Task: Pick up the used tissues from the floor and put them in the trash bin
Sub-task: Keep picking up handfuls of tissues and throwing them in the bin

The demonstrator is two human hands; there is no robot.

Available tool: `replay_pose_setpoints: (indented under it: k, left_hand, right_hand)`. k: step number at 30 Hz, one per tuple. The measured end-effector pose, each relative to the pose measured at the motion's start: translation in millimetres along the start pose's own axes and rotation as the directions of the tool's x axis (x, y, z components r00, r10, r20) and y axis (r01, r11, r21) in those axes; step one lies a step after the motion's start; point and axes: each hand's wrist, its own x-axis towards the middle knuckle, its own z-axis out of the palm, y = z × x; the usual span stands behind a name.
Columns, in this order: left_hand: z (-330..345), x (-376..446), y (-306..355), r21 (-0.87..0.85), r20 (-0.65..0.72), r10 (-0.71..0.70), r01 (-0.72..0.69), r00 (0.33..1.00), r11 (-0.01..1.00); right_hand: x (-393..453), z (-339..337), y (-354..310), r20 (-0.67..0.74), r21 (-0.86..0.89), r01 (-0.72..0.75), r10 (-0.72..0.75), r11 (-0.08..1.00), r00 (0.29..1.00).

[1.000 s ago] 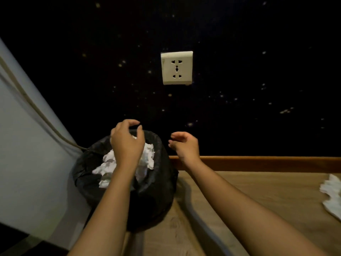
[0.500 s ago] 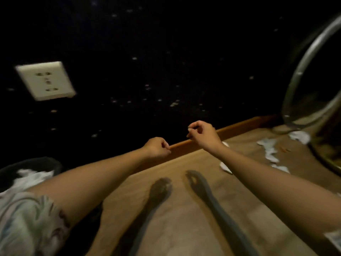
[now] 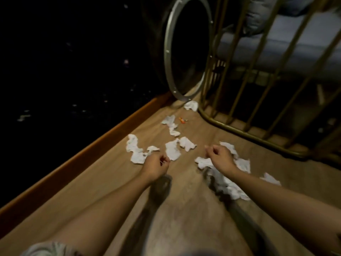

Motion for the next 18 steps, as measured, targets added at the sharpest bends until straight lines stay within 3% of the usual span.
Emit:
replay_pose_setpoints:
  k: [3, 5, 7, 11, 15, 18]
  left_hand:
    - [54.5, 9.4, 8.0, -0.035, 0.096, 0.009, -0.005, 0.995, 0.999]
    - [89.5, 13.6, 15.8, -0.005, 0.131, 0.031, -0.031, 0.991, 1.000]
    - [121.7, 16.1, 30.0, -0.036, 0.145, 0.045, -0.040, 0.988, 0.999]
    - [179.2, 26.1, 62.5, -0.120, 0.188, 0.260, -0.241, 0.947, 0.963]
    - [222.0, 36.3, 84.0, 0.101, 0.341, 0.281, -0.332, 0.897, 0.938]
    - [236.7, 42.2, 77.7, 0.287, 0.399, 0.275, -0.404, 0.875, 0.868]
  right_hand:
    - [-10.1, -28.7, 71.9, -0.217, -0.064, -0.144, 0.127, 0.987, 0.968]
    - [-17.2, -44.4, 110.5, -0.372, -0.168, -0.178, 0.105, 0.970, 0.922]
    - [-19.7, -57.9, 141.4, -0.438, -0.293, -0.235, 0.088, 0.927, 0.895]
    - [-13.8, -77.8, 191.2, -0.401, -0.473, -0.326, 0.129, 0.819, 0.907]
    - [-7.2, -84.7, 221.1, -0.338, -0.411, -0.414, 0.286, 0.813, 0.897]
    - [-8.0, -81.1, 231.6, -0.297, -0.325, -0.397, 0.306, 0.858, 0.905]
